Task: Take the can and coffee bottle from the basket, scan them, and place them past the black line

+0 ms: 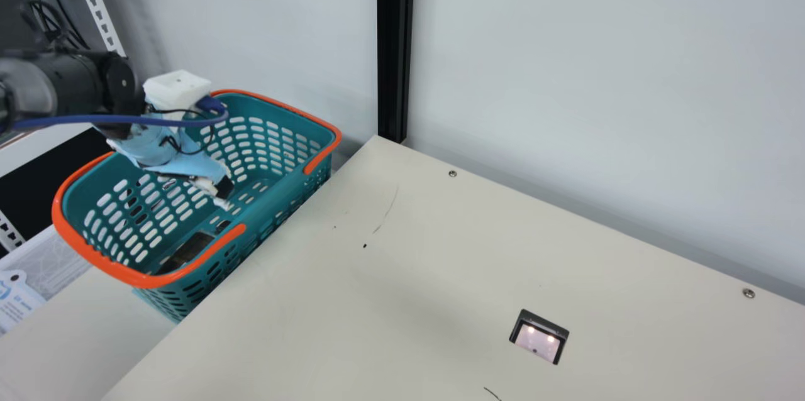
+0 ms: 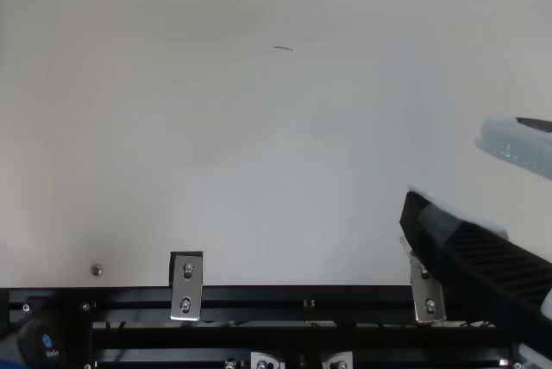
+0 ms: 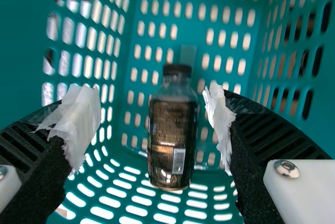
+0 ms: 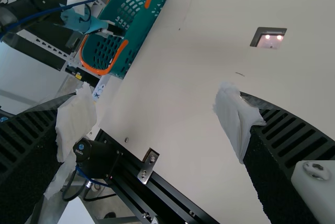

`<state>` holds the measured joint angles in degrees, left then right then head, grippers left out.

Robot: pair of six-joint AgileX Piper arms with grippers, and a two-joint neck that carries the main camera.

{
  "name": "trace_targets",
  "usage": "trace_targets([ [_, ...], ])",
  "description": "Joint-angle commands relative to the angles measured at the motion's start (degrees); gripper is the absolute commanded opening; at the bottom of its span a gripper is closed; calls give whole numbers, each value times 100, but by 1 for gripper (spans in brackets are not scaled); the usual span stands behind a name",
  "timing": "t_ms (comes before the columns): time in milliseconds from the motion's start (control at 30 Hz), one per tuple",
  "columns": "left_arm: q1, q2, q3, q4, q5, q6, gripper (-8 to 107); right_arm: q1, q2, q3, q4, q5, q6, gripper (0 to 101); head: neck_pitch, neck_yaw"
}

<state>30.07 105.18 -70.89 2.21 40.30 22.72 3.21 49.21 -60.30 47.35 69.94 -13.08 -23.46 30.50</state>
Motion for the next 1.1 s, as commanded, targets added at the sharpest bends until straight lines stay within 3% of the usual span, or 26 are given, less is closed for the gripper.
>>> trace_targets([
  [0,28,157,-14,-32,60,175,90,0,0,0,0,0,0,101,-152,37],
  [467,149,1128,-202,-151,190,539,90,0,0,0,0,0,0,101,-152,37],
  [1067,127,2363,-1254,4,603,502,90,0,0,0,0,0,0,101,-152,37],
])
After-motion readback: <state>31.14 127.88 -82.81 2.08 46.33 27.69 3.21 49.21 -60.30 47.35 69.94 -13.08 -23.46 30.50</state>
